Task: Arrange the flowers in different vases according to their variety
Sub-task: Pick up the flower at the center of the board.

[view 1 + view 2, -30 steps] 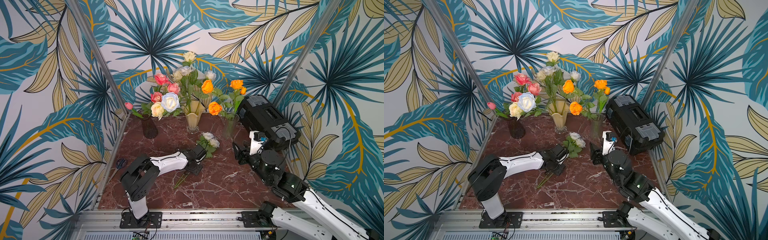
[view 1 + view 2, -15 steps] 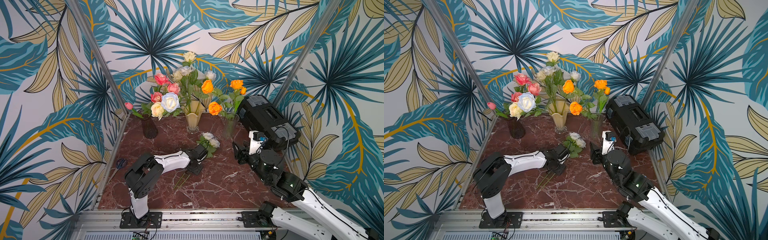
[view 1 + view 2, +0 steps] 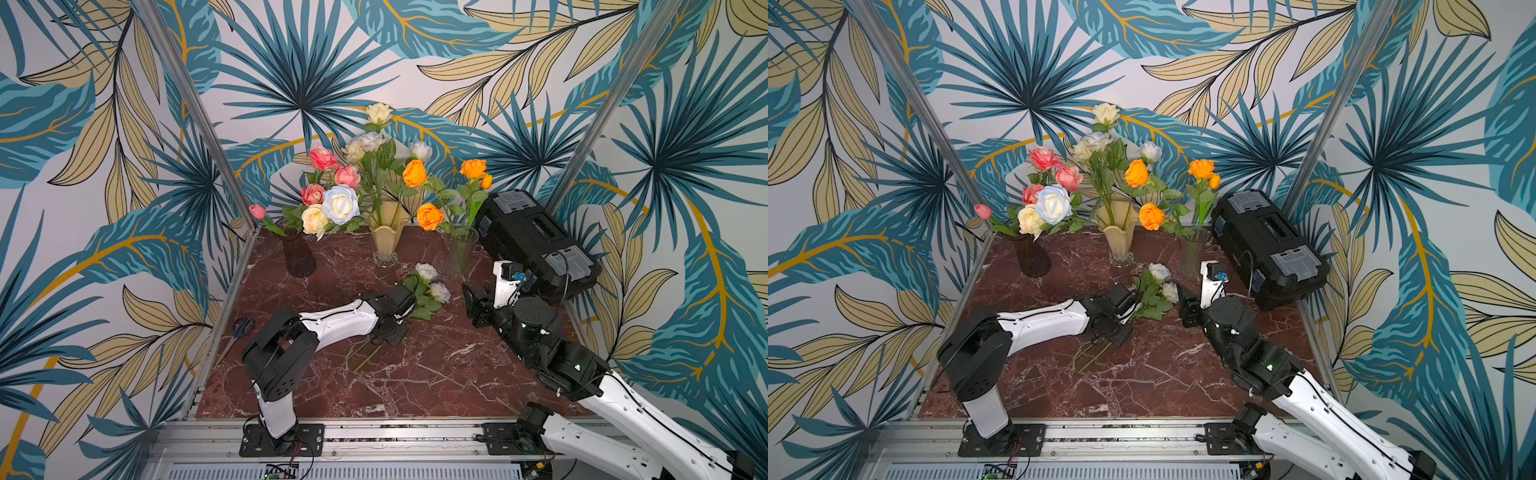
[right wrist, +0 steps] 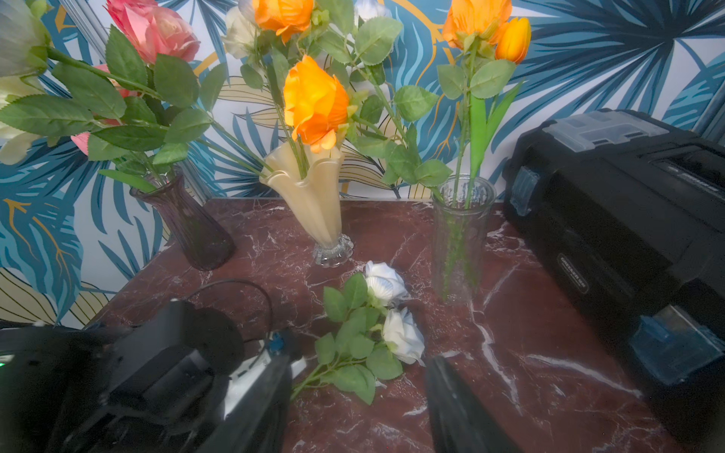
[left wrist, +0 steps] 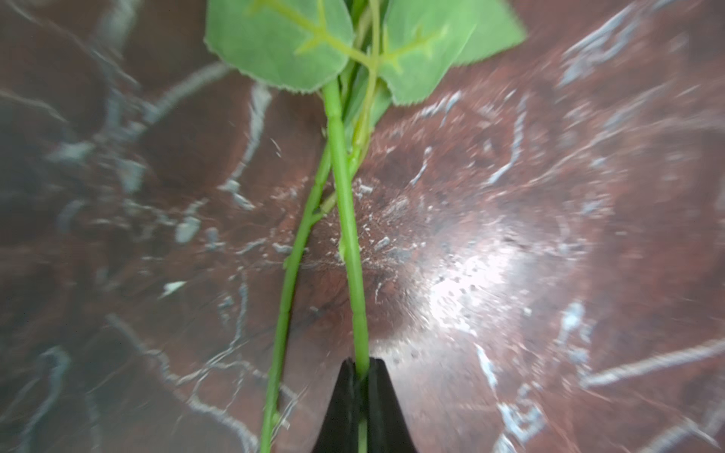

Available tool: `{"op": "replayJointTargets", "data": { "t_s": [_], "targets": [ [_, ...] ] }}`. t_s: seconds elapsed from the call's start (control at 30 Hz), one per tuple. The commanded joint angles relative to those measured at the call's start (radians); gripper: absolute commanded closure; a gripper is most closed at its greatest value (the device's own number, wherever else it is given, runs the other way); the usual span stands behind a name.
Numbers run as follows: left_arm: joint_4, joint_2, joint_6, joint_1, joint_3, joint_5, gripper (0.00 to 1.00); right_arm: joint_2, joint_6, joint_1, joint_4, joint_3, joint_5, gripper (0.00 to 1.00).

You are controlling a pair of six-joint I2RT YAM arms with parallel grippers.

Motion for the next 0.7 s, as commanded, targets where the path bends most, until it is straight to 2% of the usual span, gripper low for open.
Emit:
{"op": "replayJointTargets", "data": {
  "t_s": [0.0,0.23,0.47,0.67],
  "targets": [
    [-0.003,-0.105,0.017,-0.003,0.014,-0.011,1.0,0.006,0.02,0.0,0.016,-0.005,0.003,0.41],
    [0.068,-0.282,0.0,-0.002,-0.045,0.033,1.0,0.033,0.058,0.001,0.055,-0.032,-0.058,0.41],
    [0.263,-0.508,0.014,-0.002,-0.143,0.175,1.0,0.138,0.163,0.0,0.204,-0.058,-0.28,0.4],
    [0.338,-0.607,-0.017,-0.001,-0.153,0.242,1.0,0.223,0.266,0.0,0.4,-0.09,-0.429,0.37]
  ]
}}
